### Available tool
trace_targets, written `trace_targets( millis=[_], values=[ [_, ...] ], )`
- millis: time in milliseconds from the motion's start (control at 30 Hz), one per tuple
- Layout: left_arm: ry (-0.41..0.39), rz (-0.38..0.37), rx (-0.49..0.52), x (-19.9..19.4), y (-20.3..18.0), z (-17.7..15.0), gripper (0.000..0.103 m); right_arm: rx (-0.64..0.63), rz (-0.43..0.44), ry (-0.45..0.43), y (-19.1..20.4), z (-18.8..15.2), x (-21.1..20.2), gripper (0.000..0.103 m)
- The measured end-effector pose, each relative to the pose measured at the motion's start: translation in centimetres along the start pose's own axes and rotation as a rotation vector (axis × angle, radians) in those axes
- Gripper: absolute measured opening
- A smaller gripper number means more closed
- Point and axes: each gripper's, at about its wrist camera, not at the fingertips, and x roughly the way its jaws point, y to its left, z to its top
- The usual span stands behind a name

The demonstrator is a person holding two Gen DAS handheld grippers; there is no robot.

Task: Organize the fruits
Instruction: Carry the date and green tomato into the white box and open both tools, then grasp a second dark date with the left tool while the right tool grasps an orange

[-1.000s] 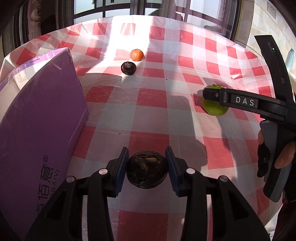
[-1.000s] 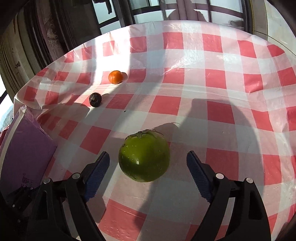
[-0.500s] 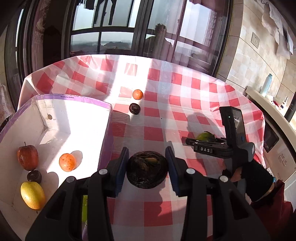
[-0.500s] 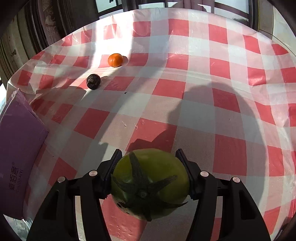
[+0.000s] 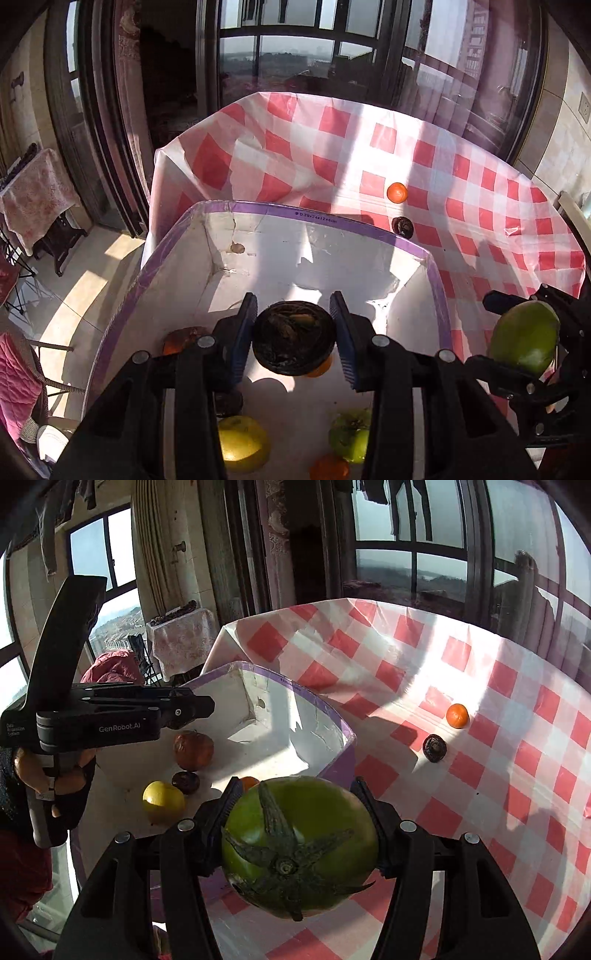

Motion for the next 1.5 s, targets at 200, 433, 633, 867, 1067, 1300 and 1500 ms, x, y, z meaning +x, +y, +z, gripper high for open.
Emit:
trace_targets(
  millis=[200,433,633,867,1067,1300,1500],
  values=[
    [0.192,0.031,0.124,6.3,2.5,0.5,0.041,-0.162,0.067,0.197,7.6,0.7,6.4,0.059],
    [0.376,-0.039,0.212,12.6,3.6,0.6,0.041,-0.3,0.026,0.421,11.6,0.3,11.2,0.059],
    [0.459,-0.059,0.29,14.6,2.7,-0.3,0.041,-0.396,-0.007,0.604,12.8,-0.7,13.8,0.059],
    [0.463,-0.062,0.275,14.5,3.8,-0.9,0.042,-0.507,-0.052,0.658,14.7,-1.4,14.6,0.06],
    [0.428,-0.028,0.27,13.2,4.0,-0.8,0.081,-0.446,0.002,0.495,14.0,-0.9,11.1,0.085],
    [0.185,0.209,0.178,5.2,2.9,3.5,0.087,-0.156,0.175,-0.014,5.9,-0.1,-1.8,0.087],
    [-0.245,0.187,0.055,-3.9,-6.9,10.2,0.101,0.148,0.04,-0.26,-7.2,-3.7,-8.5,0.088]
  ],
)
